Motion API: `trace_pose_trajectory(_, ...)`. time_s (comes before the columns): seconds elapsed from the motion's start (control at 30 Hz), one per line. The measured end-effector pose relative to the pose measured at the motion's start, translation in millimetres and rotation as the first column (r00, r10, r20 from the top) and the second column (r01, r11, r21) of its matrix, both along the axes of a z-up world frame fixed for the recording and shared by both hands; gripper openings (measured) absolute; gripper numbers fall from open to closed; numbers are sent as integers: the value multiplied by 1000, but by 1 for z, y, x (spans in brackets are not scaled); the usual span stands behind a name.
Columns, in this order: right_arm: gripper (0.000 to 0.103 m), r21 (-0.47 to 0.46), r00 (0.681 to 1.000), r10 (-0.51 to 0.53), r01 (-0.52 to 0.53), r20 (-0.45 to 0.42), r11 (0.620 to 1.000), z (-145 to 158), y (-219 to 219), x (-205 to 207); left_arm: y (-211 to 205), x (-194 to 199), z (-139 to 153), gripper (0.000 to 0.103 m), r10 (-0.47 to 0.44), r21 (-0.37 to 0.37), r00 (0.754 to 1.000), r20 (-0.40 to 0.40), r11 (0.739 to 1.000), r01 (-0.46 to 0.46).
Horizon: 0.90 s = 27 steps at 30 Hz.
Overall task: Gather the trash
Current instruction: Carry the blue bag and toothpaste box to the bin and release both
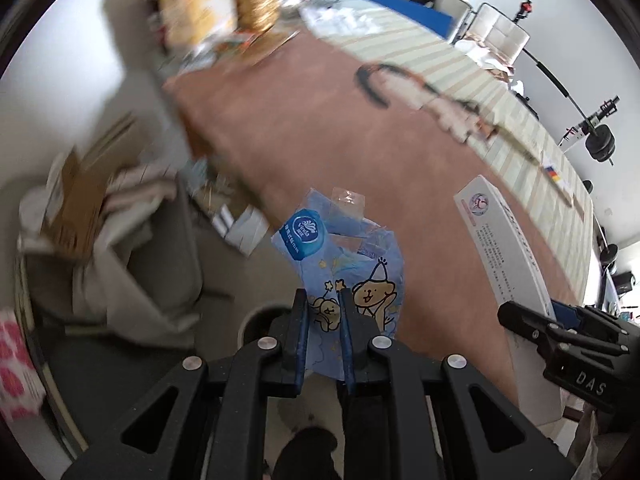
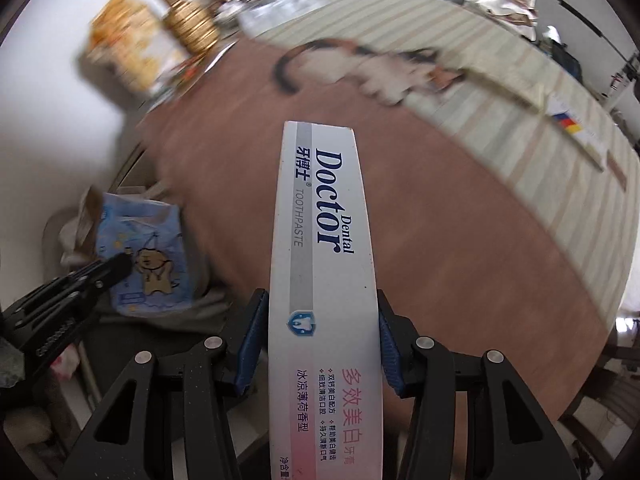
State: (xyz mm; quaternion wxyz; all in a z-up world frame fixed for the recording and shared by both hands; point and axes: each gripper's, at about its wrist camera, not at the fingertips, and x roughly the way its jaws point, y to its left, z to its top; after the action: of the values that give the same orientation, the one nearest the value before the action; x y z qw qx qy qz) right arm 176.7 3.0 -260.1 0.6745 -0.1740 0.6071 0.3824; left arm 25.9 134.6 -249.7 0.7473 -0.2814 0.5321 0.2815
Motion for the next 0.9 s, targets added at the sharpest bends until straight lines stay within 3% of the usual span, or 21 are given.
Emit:
trace_pose_trajectory(0.17, 52, -55, 995, 81, -84, -52, 995, -37, 0, -89, -2, -70, -52, 11, 70, -84, 996, -60, 994, -75)
trace_pose_trajectory(0.3, 52, -132, 983, 142, -157, -114, 979, -90, 4, -138, 3, -108, -110, 12, 132, -162, 984, -117, 975, -150)
trace_pose_trajectory(0.43, 52, -213, 970, 180, -212, -164, 954, -166, 8, -171, 14, -129, -189, 12, 175, -228, 968, -178, 950, -214)
trace_pose_trajectory(0.77, 53, -308, 958, 150, -224, -246, 925, -379, 33, -164, 43, -130, -391, 14, 186, -326, 951, -246, 908, -262)
trace_pose_trajectory(0.9, 53, -329, 952, 160, -243, -261, 913, -451, 46, -159, 44, -129, -442, 16, 196, -323, 946, -257, 906, -275)
